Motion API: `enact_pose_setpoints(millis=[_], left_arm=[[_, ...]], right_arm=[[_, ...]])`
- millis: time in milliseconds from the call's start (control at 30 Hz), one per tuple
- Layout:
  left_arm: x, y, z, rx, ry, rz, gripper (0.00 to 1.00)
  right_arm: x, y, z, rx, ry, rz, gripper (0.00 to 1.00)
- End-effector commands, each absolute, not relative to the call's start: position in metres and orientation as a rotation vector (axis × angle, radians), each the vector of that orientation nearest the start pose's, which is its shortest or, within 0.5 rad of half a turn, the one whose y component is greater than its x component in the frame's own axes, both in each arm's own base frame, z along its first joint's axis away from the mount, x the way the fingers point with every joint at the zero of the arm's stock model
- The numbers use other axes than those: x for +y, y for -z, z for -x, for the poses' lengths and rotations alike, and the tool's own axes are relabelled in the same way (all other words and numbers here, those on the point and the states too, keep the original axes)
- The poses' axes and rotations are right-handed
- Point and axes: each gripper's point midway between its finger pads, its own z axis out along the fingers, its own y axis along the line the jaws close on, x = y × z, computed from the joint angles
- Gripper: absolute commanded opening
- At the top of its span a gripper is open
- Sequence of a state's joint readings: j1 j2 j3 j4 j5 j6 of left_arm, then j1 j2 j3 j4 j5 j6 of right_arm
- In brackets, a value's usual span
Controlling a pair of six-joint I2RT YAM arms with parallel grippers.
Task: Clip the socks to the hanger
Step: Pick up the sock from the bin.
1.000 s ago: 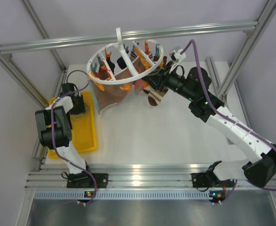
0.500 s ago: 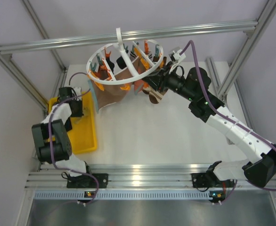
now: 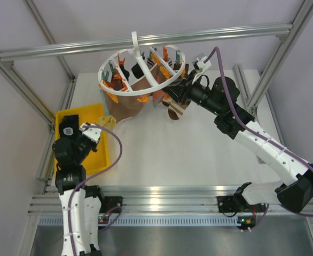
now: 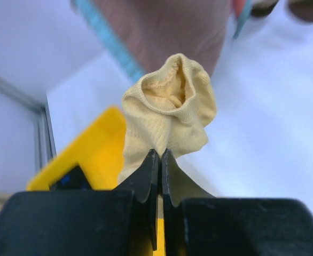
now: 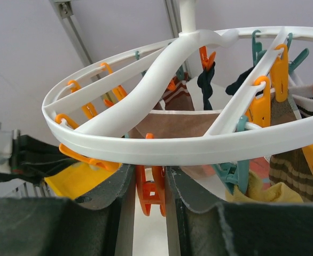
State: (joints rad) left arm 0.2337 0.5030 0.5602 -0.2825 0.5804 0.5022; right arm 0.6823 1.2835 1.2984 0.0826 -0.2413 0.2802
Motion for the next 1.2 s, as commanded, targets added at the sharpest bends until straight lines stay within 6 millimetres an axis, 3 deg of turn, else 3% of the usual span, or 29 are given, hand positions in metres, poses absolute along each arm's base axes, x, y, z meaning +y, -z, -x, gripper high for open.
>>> enact_pose_setpoints(millis=[0,67,133,167,300,400,500,600,633,833,1167], left_arm=[[-0.073,-0.269,-0.234,1.335,0.157,-0.824,0.0],[-0.094,-0.29,-0.219,1.214,0.264,-0.873,0.0],[-0.108,-0.293,-0.21,1.21,0.414,-0.862,0.0],[-0.11,-0.301,-0.211,1.179,0.42,-0.854,0.0],[-0.128,-0.299,-0.221,1.176,0.465,-0.878,0.0],[-0.166,-0.314,-0.222,1.117,0.51,-0.977,0.0],[-0.187,-0.312,-0.231,1.132,0.516,-1.017,0.0],[-0.215,-0.317,-0.225,1.097,0.518,-1.04,0.0],[-0.214,-0.32,-0.237,1.117,0.464,-0.984,0.0],[-0.238,-0.326,-0.25,1.104,0.432,-0.932,0.0],[-0.241,-0.344,-0.275,1.132,0.423,-0.795,0.0]], right_arm=[[0.307,-0.408,-0.321,1.479,-0.897,0.434,0.0],[0.308,-0.409,-0.32,1.477,-0.905,0.436,0.0],[0.309,-0.408,-0.32,1.478,-0.915,0.439,0.0],[0.31,-0.409,-0.319,1.477,-0.921,0.438,0.0],[0.315,-0.409,-0.32,1.481,-0.944,0.441,0.0],[0.317,-0.409,-0.321,1.483,-0.955,0.44,0.0],[0.318,-0.41,-0.322,1.482,-0.956,0.437,0.0],[0.317,-0.412,-0.32,1.481,-0.964,0.434,0.0],[0.317,-0.411,-0.319,1.483,-0.969,0.432,0.0],[0.317,-0.412,-0.31,1.487,-1.01,0.435,0.0],[0.318,-0.412,-0.301,1.48,-1.042,0.463,0.0]])
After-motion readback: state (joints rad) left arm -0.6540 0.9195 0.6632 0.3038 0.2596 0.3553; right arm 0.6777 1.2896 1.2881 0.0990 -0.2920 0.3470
